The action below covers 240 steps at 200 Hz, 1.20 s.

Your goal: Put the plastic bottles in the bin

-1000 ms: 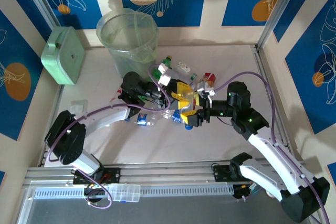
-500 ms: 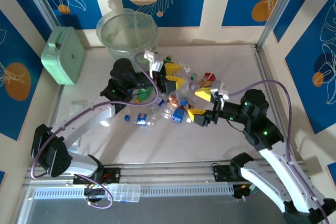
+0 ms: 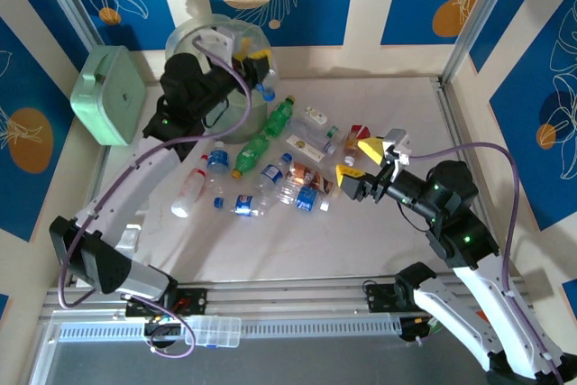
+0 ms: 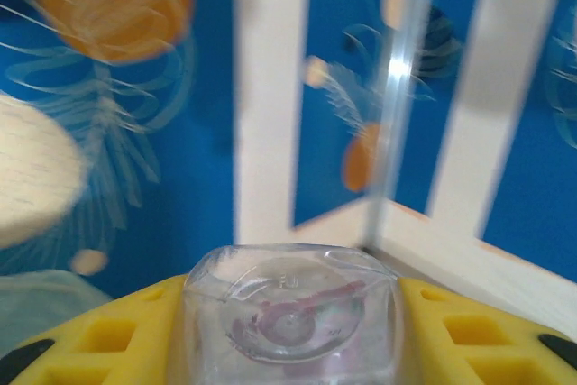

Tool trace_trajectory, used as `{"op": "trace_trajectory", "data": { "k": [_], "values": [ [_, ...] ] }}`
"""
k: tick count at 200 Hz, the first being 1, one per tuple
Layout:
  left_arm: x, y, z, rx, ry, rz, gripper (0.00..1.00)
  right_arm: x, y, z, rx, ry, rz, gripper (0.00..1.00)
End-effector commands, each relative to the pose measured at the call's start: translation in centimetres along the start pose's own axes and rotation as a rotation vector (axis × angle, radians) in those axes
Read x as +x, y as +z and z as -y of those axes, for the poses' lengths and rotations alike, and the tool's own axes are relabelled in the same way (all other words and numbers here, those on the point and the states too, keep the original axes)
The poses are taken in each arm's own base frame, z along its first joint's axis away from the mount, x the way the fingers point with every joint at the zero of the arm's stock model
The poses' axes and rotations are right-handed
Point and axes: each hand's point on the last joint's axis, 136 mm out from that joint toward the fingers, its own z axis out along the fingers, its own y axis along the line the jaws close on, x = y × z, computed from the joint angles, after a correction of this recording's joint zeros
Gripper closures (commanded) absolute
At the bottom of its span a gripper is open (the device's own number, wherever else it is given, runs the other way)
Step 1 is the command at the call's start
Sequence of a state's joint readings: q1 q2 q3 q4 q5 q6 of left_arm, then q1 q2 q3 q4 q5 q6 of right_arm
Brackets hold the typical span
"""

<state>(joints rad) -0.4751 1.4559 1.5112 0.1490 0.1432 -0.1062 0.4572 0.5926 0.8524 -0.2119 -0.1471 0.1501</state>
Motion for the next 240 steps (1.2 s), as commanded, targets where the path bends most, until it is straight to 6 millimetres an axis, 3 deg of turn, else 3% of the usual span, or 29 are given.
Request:
{"op": "trace_trajectory", "data": {
  "k": [1,31,47,69,94,143,171,213,240],
  "values": [
    [-3.3,0.0,-5.7,-0.258,0.023,0.075,1.00,-1.0,-0.5,1.0,0.075,0.010,0.022,0.16],
    [-5.0,0.8,-10.6,-0.391,0.036,0.059,1.00,-0.7,-0.3,1.0,0.071,0.039,0.001,0.17],
    [-4.9,1.2,-12.9,-0.425,-0.007,0.069,1.00,-0.6,-0.3,1.2,0.082,0.040,0.001,0.17],
    [-3.3,2.2,-16.2,-0.473,-0.079,0.050,1.00,-0.5,-0.1,1.9,0.116,0.039,-0.008,0.18],
    [-0.1,4.0,-19.2,-0.488,-0.191,-0.014,1.00,-0.3,0.1,2.1,0.126,0.042,-0.026,0.18],
    [8.5,7.1,-21.4,-0.523,-0.393,-0.195,1.00,1.7,1.0,4.3,0.225,0.075,-0.130,0.21],
    [12.9,9.5,-19.4,-0.355,-0.441,-0.298,1.00,2.7,1.5,5.1,0.252,0.075,-0.151,0.21],
    [18.8,9.6,-21.0,-0.446,-0.434,-0.439,1.00,4.7,2.1,5.8,0.270,0.102,-0.200,0.21],
    [22.1,9.6,-20.4,-0.411,-0.440,-0.543,0.94,5.9,2.3,6.2,0.280,0.119,-0.218,0.20]
  ]
}}
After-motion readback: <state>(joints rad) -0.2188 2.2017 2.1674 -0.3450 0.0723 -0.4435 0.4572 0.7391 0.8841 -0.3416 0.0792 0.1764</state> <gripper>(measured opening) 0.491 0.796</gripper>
